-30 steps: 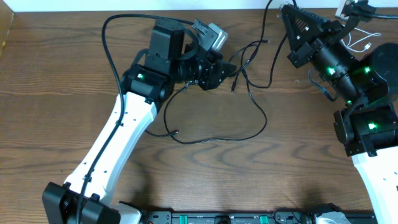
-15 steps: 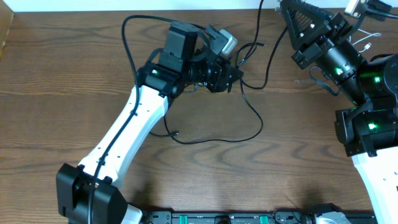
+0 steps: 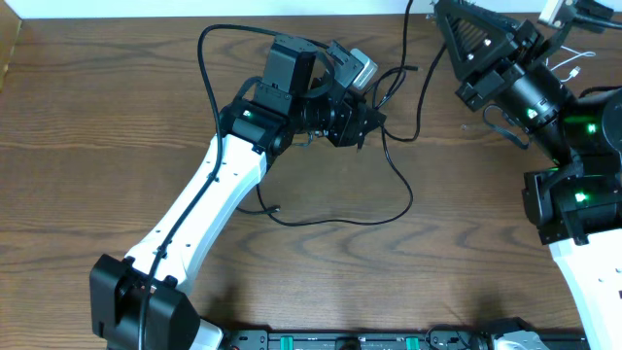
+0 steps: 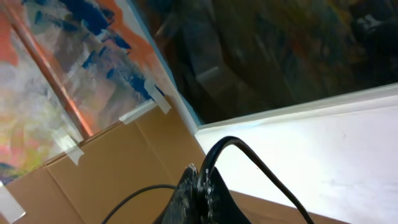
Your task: Untangle cables
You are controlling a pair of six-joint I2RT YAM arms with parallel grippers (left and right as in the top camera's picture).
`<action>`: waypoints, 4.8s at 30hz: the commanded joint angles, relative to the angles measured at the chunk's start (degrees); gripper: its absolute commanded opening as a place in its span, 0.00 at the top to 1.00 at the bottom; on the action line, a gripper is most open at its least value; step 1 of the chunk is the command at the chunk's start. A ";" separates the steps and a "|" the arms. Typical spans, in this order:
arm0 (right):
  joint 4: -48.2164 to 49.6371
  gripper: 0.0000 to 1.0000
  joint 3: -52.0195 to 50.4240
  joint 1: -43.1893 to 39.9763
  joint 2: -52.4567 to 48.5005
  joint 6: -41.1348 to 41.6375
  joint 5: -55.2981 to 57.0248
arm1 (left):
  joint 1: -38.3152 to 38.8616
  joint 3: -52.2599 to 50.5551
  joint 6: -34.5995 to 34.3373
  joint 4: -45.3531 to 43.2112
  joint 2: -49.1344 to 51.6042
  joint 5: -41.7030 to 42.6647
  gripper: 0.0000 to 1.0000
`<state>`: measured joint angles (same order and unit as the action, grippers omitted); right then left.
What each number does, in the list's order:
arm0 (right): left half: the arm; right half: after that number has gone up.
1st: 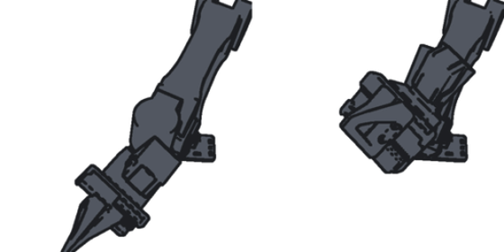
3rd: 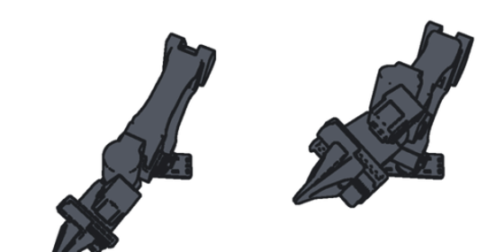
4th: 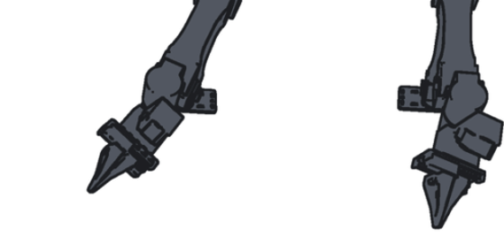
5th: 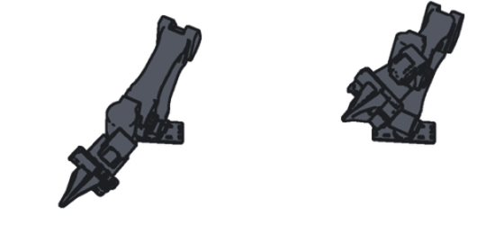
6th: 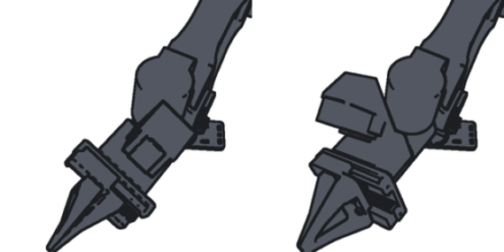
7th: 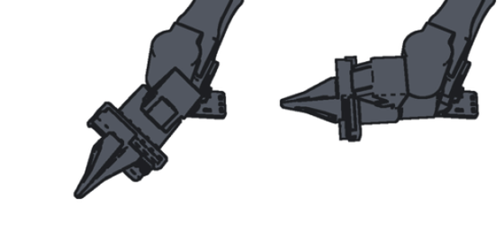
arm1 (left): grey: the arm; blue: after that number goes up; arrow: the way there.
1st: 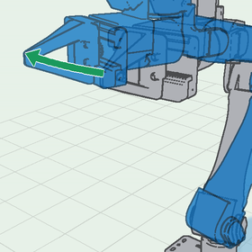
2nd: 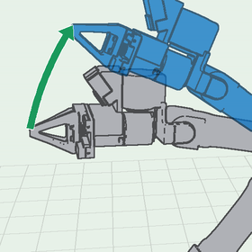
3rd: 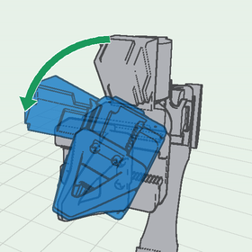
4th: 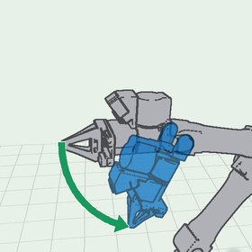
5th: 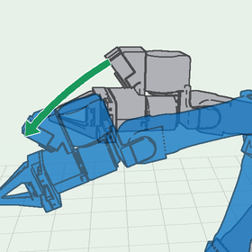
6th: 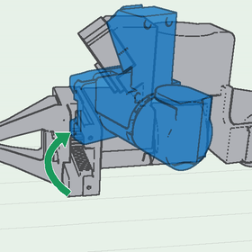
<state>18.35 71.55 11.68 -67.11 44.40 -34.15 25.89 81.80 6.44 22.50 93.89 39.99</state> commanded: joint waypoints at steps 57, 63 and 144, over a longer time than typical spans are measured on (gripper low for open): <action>-41.09 0.99 0.76 0.74 -2.21 -14.75 35.21 | -8.63 1.77 0.37 0.20 -8.92 0.74 0.93; -48.06 0.55 0.76 0.74 -6.84 -14.91 43.36 | -9.25 1.77 0.39 0.55 -11.45 0.70 0.93; -59.71 0.39 0.76 8.96 -28.33 -11.41 49.77 | -20.90 1.77 -0.11 0.57 -23.54 2.71 0.93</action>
<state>-42.09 73.03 21.34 -94.54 36.67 16.34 6.11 81.80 6.24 23.97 72.84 42.15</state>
